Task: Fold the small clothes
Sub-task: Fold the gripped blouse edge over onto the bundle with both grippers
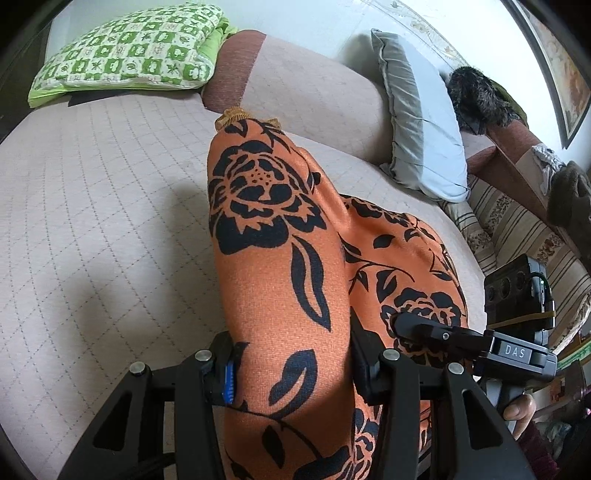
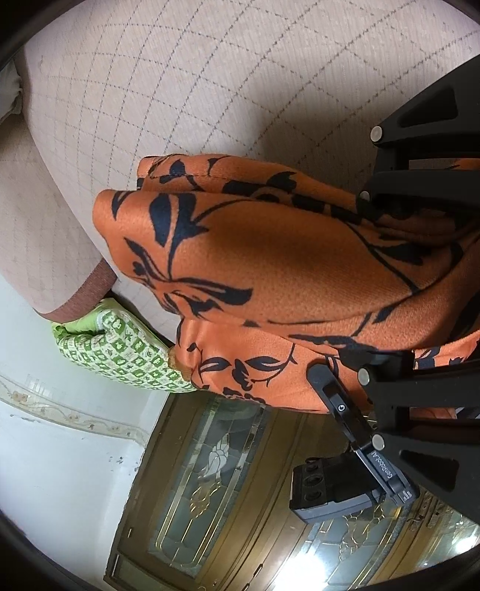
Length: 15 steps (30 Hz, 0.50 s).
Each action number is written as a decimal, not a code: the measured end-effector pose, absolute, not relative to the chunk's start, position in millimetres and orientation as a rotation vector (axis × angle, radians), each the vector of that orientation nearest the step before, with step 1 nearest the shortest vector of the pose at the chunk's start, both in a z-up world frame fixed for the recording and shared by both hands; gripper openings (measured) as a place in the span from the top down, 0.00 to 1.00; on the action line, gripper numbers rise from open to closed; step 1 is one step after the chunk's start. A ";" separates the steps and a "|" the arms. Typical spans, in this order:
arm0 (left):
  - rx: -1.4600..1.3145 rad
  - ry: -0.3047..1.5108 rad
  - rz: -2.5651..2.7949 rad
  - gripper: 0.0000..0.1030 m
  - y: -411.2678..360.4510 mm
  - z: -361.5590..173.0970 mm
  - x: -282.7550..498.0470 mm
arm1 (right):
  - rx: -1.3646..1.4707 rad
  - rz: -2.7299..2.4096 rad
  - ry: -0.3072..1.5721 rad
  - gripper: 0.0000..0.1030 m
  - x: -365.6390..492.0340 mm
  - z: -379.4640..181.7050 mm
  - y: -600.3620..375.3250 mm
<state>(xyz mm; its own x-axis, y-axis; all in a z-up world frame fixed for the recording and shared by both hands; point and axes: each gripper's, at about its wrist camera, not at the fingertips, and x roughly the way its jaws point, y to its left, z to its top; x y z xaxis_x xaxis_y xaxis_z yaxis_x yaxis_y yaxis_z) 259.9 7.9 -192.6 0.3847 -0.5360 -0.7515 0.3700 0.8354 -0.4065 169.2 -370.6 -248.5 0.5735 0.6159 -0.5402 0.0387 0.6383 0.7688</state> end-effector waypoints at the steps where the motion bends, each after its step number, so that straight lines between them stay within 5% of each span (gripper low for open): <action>1: -0.180 1.024 -0.576 0.52 9.7 -193.0 259.9 | 0.823 0.388 0.913 0.56 171.0 -247.7 -369.6; 15: -0.165 1.052 -0.494 0.52 35.8 -201.1 262.1 | 0.753 0.413 0.954 0.56 200.2 -249.7 -345.0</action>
<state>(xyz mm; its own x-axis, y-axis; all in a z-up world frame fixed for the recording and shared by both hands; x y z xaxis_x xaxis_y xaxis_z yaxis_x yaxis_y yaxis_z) 262.1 35.8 -201.1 0.3987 -0.4656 -0.7901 0.3108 0.8791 -0.3613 200.2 -345.0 -249.7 0.5295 0.6214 -0.5775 0.0041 0.6789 0.7342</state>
